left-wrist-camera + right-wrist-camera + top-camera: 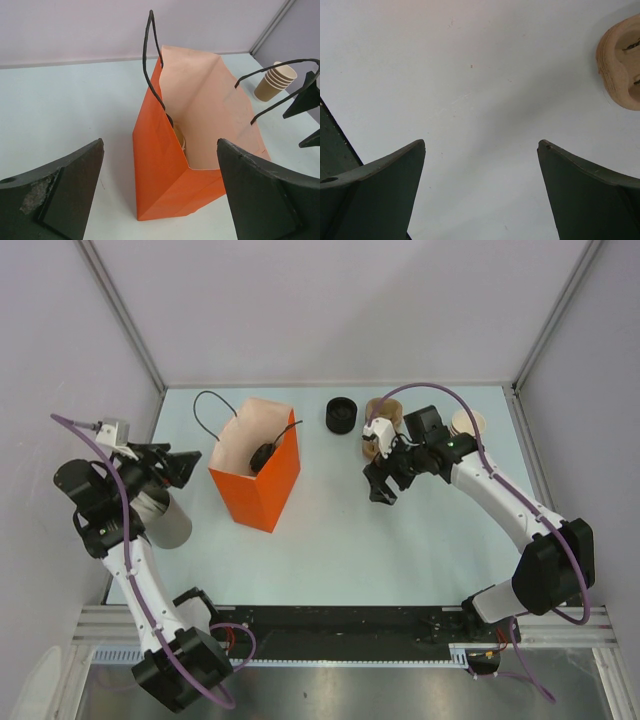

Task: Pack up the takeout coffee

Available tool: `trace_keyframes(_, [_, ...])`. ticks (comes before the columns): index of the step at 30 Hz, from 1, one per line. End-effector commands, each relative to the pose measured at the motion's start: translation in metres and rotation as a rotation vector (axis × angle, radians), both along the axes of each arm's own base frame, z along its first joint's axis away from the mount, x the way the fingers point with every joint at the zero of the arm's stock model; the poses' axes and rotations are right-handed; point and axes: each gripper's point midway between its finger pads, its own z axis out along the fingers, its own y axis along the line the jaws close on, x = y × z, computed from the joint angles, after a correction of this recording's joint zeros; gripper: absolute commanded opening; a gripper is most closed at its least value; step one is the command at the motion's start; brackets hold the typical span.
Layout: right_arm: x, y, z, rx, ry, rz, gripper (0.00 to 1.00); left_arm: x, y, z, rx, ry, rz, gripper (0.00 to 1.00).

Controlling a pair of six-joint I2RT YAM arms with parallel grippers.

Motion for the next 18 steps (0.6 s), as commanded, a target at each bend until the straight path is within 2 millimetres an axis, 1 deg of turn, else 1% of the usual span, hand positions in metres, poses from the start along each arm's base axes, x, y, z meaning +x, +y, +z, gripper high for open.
trace_keyframes(1, [0.001,0.001,0.017,0.049,-0.039,-0.005,1.00,0.000,0.000,0.006,0.024,-0.043,-0.010,0.99])
trace_keyframes(7, [0.002,0.000,0.017,0.050,-0.036,-0.013,1.00,0.001,0.001,0.004,0.029,-0.043,-0.004,0.99])
trace_keyframes(10, [0.004,-0.002,0.020,0.059,-0.044,-0.023,1.00,0.001,0.003,0.003,0.031,-0.042,0.007,1.00])
trace_keyframes(13, [0.008,-0.005,0.023,0.069,-0.050,-0.050,1.00,0.002,0.003,0.002,0.032,-0.041,0.008,1.00])
trace_keyframes(18, [0.023,-0.019,0.034,0.104,-0.088,-0.142,1.00,0.002,0.004,0.001,0.032,-0.038,0.014,0.99])
